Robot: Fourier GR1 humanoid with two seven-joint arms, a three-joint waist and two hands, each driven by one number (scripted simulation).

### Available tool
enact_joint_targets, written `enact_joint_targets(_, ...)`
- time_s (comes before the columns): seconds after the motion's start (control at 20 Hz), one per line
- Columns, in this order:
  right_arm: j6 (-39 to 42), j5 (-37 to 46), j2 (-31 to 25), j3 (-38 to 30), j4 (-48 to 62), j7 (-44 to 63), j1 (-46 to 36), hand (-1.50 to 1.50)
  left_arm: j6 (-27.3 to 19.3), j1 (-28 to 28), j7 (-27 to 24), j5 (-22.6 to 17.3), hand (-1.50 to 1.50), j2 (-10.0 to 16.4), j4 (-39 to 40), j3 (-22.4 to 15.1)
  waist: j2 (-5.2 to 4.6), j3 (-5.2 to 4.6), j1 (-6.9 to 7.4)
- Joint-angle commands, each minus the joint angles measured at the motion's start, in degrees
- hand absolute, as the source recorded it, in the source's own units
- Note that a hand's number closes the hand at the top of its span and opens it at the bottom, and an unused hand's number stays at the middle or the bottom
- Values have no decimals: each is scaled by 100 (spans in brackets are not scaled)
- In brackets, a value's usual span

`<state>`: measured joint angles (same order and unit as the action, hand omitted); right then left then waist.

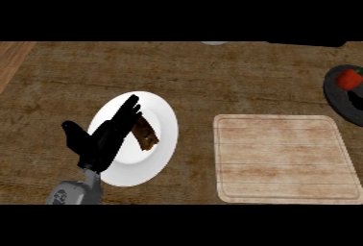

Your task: Pick the bell pepper from the cutting board and place it in the pan

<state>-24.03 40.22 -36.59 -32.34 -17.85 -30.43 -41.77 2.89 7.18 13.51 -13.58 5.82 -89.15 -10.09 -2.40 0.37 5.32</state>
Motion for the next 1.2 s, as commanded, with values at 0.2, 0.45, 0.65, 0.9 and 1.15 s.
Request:
enact_joint_targets(0.2, 476, 107, 14, 57, 734, 79, -227, -150, -137, 195, 25, 114, 0, -132, 179, -27, -25, 23, -25)
enact_joint_targets(0.45, 1379, -832, -94, -762, 636, -679, -457, -150, -32, -44, -69, 32, 0, -50, 58, 21, 32, 39, -97)
enact_joint_targets(0.65, 2001, -1320, -260, -1227, 818, -744, -435, -150, -38, 58, -37, 12, 0, -67, 94, 52, -2, 41, -146)
enact_joint_targets(0.9, 3271, -1513, -738, -1385, 1105, -740, -106, -150, -175, -62, -25, 140, 0, -83, 35, 21, 42, 32, -217)
enact_joint_targets(1.15, 4315, -1488, -1079, -1328, 1165, -975, 213, -150, -54, -55, -27, -17, 0, -9, 33, 155, 19, 42, -210)
